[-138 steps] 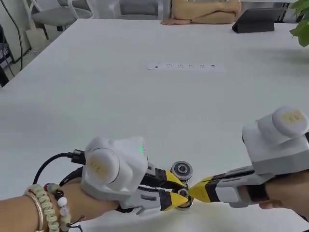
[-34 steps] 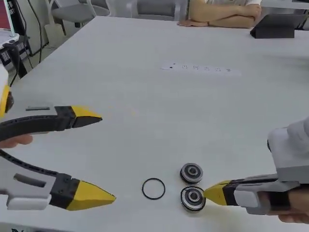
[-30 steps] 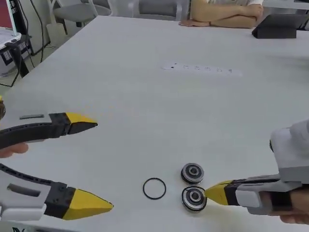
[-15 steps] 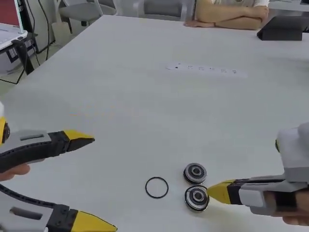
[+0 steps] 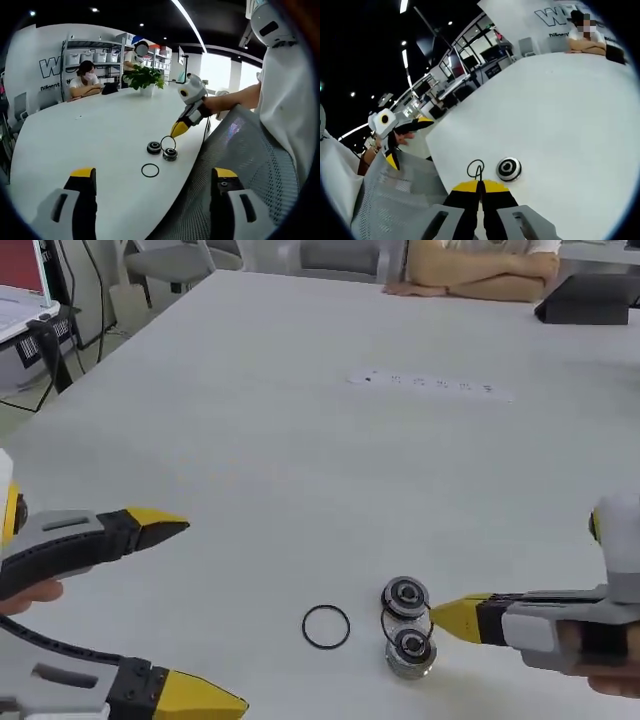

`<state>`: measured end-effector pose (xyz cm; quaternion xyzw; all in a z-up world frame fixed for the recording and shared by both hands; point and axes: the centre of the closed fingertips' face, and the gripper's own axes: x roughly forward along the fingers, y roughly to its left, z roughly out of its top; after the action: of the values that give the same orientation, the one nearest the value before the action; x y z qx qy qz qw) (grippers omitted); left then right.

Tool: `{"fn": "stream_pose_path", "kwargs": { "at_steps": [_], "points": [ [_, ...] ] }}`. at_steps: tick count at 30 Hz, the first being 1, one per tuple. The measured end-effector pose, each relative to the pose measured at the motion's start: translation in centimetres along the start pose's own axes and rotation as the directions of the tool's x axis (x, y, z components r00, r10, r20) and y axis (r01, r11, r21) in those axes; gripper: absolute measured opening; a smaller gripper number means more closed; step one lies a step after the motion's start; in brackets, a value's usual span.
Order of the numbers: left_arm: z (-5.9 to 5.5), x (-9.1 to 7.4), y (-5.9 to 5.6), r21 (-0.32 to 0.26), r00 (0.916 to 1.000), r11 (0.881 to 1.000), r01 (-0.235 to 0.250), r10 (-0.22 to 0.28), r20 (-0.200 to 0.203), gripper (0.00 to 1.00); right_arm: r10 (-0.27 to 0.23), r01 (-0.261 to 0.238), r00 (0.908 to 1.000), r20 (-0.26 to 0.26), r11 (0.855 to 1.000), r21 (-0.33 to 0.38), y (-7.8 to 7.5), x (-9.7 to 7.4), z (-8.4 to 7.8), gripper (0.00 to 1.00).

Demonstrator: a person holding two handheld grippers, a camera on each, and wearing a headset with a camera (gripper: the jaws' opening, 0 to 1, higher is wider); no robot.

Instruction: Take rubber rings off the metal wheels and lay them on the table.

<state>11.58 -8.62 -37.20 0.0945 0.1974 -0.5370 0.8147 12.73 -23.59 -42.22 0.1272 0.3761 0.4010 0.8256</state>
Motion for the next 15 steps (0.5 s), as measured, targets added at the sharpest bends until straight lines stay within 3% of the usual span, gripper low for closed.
{"fn": "stream_pose_path", "kwargs": {
  "at_steps": [9, 15],
  "points": [
    [-0.1, 0.1, -0.3, -0.011, 0.9999, 1.0, 0.016, -0.016, 0.005, 0.98, -0.021, 0.016, 0.9956, 0.091, 0.999, 0.046, -0.6, -1.1, 2.0, 0.0],
    [0.0, 0.2, -0.4, -0.016, 0.9998, 1.0, 0.02, -0.02, 0.01, 0.99, -0.034, 0.025, 0.988, 0.151, 0.998, 0.059, -0.4, -1.8, 4.0, 0.0]
  ]
}}
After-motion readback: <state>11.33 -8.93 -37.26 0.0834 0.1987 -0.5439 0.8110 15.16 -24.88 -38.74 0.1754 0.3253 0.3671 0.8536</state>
